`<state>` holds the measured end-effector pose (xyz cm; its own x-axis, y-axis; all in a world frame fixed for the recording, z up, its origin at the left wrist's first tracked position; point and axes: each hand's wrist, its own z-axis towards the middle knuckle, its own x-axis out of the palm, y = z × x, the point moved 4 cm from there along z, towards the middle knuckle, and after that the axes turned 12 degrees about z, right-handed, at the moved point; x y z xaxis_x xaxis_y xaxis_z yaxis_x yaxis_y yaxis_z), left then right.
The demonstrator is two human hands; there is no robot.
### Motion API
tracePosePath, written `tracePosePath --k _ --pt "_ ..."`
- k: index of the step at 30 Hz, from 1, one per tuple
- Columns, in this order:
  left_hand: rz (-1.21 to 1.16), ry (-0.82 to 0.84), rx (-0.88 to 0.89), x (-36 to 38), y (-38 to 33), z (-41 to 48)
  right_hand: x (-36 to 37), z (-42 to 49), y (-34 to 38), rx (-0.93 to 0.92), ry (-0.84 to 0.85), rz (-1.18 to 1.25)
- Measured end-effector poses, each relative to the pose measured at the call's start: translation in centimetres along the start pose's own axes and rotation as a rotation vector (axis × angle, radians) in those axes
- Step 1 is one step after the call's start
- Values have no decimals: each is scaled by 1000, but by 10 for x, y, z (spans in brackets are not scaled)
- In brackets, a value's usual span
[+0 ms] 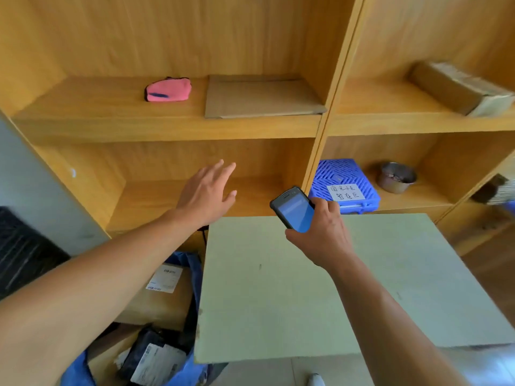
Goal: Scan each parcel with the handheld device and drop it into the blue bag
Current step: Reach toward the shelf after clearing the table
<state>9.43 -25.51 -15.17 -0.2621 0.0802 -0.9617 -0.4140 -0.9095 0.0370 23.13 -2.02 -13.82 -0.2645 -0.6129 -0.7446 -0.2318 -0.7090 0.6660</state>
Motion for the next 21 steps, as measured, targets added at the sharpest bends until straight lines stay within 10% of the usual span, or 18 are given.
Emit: tracePosePath --k 21 --pt "-170 -59 -62 -13 -256 211 -209 204 -154 -45 -59 -91"
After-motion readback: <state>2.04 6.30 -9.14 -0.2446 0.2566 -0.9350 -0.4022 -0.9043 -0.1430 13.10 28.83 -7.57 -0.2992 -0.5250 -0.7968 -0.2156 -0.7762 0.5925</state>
